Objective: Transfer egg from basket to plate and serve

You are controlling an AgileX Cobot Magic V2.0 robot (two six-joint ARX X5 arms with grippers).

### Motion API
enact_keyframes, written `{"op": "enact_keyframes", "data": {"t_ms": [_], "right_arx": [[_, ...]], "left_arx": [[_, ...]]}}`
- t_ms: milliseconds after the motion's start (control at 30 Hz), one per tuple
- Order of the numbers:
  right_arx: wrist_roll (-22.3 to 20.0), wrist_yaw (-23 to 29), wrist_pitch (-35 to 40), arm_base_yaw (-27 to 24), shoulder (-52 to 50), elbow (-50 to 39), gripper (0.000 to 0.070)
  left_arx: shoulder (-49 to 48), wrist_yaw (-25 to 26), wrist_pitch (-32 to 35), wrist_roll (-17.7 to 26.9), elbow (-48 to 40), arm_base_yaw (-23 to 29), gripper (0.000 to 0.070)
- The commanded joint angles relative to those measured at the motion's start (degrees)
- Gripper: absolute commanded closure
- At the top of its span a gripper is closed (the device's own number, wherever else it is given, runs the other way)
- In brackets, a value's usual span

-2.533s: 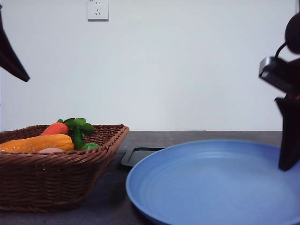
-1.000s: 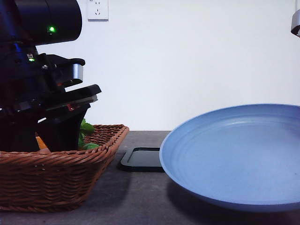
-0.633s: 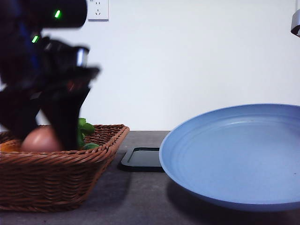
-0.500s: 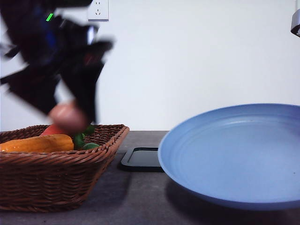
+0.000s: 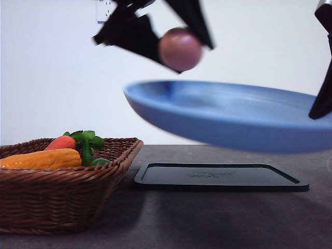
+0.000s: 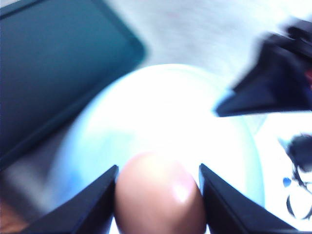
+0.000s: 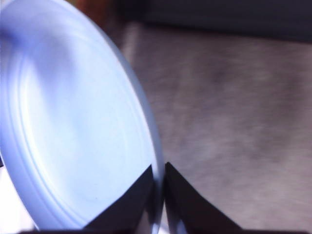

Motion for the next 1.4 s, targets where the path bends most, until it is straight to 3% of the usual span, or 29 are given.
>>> {"op": "enact_keyframes", "data": {"t_ms": [0, 167, 467, 667, 867, 1100, 1367], "right_arx": [[0.76, -0.76, -0.25, 0.09, 0.50, 0.20, 0.0700], [0.72, -0.73, -4.16, 0.09, 0.50, 0.20, 0.0700], [0.24, -0.32, -7.50, 0.09, 0.50, 0.20, 0.0700], [0.10, -0.30, -7.56, 0.09, 0.50, 0.20, 0.0700], [-0.01, -0.30, -7.59, 0.09, 0.61, 0.20, 0.0700], [-2.23, -0.07, -7.67, -0.20, 5.37, 0.21, 0.0700], [-2.30, -0.08, -0.62, -2.76, 15.48, 1.97, 0.0700]], "left_arx": [[1.90, -1.59, 0.94, 3.21, 0.79, -1.86, 0.0515], [5.38, -5.29, 0.86, 5.99, 0.76, -5.48, 0.0511], [9.09, -6.11, 0.69, 7.31, 0.77, -7.55, 0.0502], [9.17, -6.10, 0.95, 7.22, 0.79, -7.80, 0.0332], [8.83, -6.09, 0.86, 7.21, 0.88, -7.70, 0.0325], [2.86, -7.07, 0.81, 7.11, 1.38, -6.66, 0.0338], [-10.28, -12.59, -2.53, 7.29, 1.38, -3.78, 0.0348]]}}
